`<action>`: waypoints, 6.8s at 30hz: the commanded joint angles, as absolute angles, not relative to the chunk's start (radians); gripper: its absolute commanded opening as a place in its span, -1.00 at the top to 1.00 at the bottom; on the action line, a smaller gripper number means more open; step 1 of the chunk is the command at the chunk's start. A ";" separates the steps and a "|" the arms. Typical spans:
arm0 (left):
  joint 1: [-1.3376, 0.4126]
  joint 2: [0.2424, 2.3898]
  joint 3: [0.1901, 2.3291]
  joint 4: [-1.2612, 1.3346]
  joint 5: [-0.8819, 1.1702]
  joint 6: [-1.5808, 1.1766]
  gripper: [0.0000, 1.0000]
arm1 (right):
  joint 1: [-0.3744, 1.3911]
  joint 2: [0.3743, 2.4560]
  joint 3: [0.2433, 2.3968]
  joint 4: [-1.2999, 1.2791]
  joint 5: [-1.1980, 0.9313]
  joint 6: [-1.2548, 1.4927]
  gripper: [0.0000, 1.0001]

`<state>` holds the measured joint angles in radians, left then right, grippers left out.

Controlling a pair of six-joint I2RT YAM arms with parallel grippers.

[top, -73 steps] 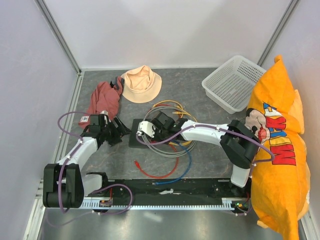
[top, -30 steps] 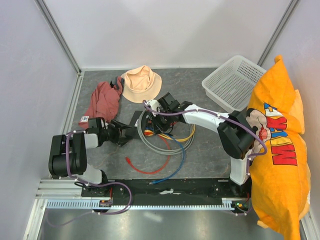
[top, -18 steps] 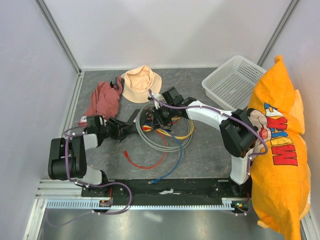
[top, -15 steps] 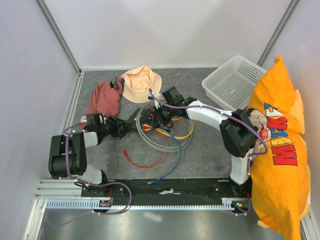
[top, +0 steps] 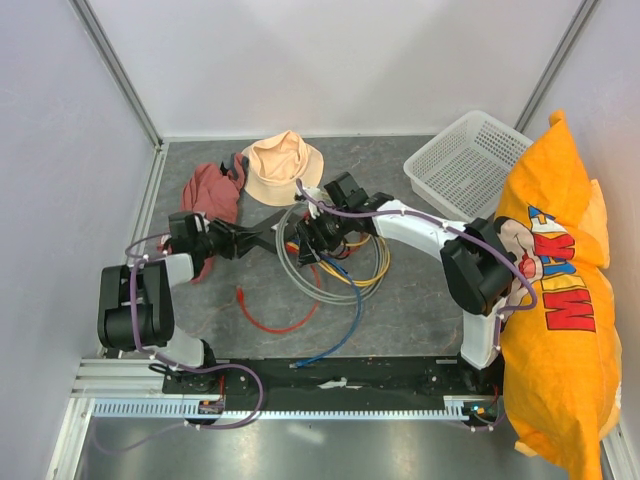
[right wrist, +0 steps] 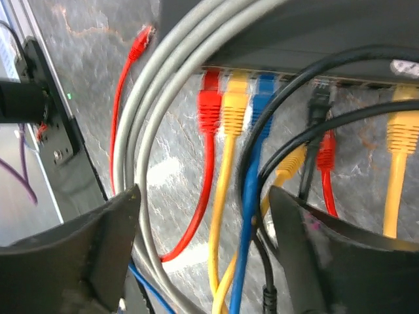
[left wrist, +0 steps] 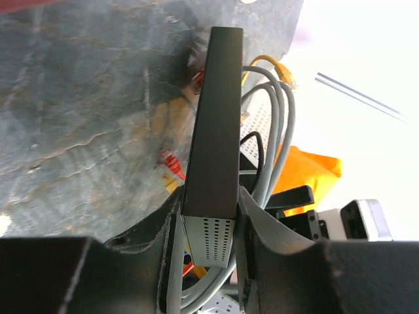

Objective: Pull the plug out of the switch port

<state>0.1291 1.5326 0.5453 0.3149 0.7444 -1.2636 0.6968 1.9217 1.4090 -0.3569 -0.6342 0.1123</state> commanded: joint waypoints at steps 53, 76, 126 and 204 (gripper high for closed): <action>0.097 1.354 1.037 -0.566 0.606 -1.367 0.96 | 0.985 1.896 1.589 -0.187 -0.020 -0.609 -0.94; 0.095 1.370 1.046 -0.451 0.629 -1.249 0.13 | 0.815 1.996 1.770 -0.325 -0.251 -0.569 0.86; -0.230 1.454 0.666 0.799 1.046 0.111 -0.34 | 0.554 1.934 2.046 -1.173 -0.828 -0.750 0.83; 0.021 1.746 1.286 -0.532 0.752 -0.072 -0.99 | 0.507 1.723 1.412 -0.477 -0.532 -0.214 -0.82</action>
